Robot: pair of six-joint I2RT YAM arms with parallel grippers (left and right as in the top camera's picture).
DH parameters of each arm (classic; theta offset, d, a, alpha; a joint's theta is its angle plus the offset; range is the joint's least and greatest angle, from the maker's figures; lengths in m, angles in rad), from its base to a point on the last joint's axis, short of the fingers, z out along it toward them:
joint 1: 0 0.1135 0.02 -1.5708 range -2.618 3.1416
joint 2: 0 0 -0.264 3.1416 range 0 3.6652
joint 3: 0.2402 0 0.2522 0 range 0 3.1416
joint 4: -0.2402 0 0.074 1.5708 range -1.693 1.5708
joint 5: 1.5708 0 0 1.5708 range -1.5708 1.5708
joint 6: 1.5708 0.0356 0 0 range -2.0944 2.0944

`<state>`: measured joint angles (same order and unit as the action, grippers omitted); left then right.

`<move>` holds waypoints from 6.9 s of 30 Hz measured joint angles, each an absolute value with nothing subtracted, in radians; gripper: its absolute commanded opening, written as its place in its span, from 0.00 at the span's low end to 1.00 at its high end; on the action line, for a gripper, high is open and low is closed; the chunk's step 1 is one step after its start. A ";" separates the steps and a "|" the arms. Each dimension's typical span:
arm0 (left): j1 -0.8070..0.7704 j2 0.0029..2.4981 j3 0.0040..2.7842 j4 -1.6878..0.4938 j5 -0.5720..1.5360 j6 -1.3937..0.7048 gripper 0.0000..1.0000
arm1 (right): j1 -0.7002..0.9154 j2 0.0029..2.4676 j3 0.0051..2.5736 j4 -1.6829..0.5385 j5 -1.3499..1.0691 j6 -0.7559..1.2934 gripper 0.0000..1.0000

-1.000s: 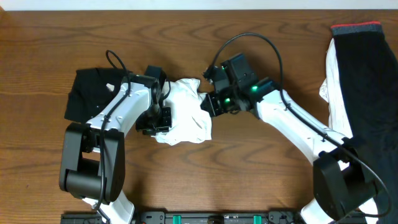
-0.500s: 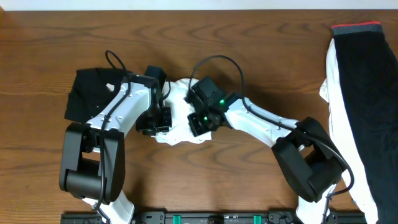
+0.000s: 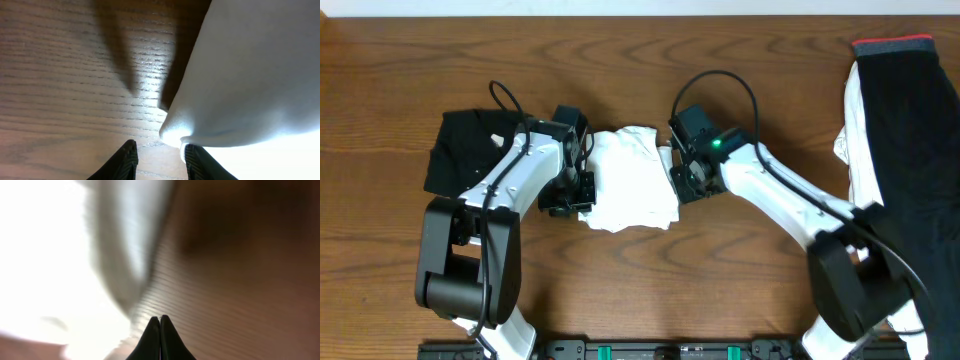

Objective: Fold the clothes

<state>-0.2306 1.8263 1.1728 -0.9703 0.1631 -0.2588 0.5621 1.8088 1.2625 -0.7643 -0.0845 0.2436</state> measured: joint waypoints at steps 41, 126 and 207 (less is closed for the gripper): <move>-0.231 1.874 1.214 -0.773 0.207 -0.253 0.50 | 0.435 1.821 1.261 -0.642 -0.074 0.332 0.18; 0.647 1.688 1.259 -0.719 0.642 0.059 0.44 | 0.435 1.712 1.261 -0.867 -0.067 0.230 0.52; -0.043 0.842 1.338 -1.406 0.156 0.032 0.98 | 0.316 0.811 1.340 -1.285 -0.162 0.189 0.99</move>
